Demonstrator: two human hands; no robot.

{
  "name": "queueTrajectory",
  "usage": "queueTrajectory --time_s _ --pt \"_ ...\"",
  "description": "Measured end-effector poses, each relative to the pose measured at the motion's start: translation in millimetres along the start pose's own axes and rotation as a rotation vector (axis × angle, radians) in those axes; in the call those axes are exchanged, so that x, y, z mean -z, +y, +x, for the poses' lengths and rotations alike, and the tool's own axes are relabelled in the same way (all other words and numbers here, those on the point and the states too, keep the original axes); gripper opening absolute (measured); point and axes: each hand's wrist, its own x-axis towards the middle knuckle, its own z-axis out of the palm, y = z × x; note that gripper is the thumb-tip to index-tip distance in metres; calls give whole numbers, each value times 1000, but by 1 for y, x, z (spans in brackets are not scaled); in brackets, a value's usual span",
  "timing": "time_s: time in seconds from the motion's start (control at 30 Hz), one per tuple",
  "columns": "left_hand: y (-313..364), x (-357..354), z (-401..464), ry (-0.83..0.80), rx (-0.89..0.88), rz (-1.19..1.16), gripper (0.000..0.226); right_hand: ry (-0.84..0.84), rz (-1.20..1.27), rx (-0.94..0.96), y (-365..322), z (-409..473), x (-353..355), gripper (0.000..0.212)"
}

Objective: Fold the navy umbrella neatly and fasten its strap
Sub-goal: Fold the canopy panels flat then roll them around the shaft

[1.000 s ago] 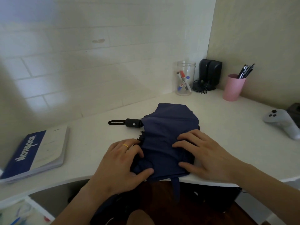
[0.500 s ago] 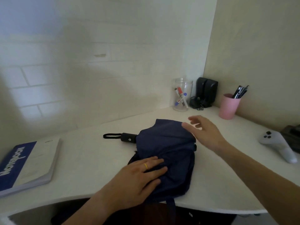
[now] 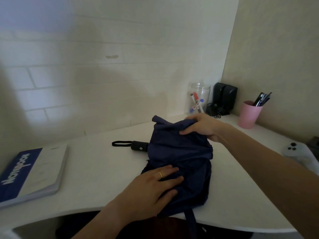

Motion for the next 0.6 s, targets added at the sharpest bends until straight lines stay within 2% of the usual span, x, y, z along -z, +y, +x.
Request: queueTrajectory --time_s 0.13,0.27,0.4,0.5,0.6 --pt "2 2 3 -31 30 -8 48 80 -301 379 -4 -56 -14 18" --pt "7 3 2 0 23 -10 42 233 -546 598 31 -111 -52 18" --pt "14 5 -4 69 36 -30 27 258 -731 607 73 -128 -84 24" --pt "19 11 -11 150 106 61 20 265 -795 595 87 -127 -90 25" --pt "22 25 -23 459 291 6 10 238 -839 632 92 -129 -90 28"
